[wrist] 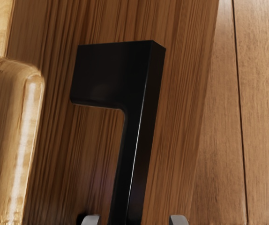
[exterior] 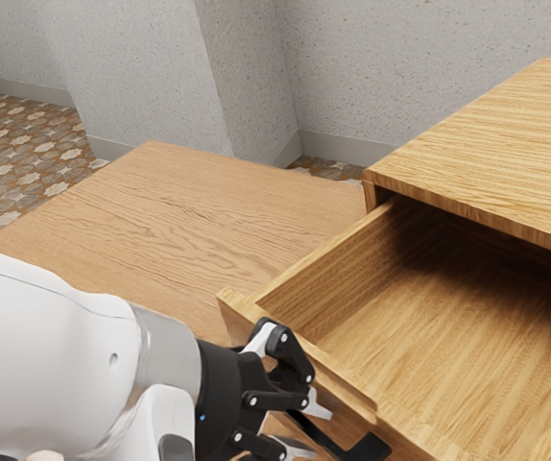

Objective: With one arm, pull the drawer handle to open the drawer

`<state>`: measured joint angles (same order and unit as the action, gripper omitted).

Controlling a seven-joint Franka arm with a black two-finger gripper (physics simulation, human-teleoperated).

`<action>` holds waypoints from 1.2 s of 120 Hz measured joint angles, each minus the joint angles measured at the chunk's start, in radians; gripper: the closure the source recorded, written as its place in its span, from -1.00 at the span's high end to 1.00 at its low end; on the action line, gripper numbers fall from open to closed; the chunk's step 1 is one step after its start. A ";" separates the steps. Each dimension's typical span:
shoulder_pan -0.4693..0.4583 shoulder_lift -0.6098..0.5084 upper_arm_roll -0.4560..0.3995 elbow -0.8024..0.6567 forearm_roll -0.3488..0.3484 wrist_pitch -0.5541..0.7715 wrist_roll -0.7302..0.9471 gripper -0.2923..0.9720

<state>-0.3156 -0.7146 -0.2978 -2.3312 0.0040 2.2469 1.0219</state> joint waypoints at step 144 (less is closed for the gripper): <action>0.001 -0.119 -0.023 -0.053 -0.067 -0.045 -0.042 -0.29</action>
<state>-0.3144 -0.8339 -0.3207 -2.3843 -0.0635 2.2021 0.9798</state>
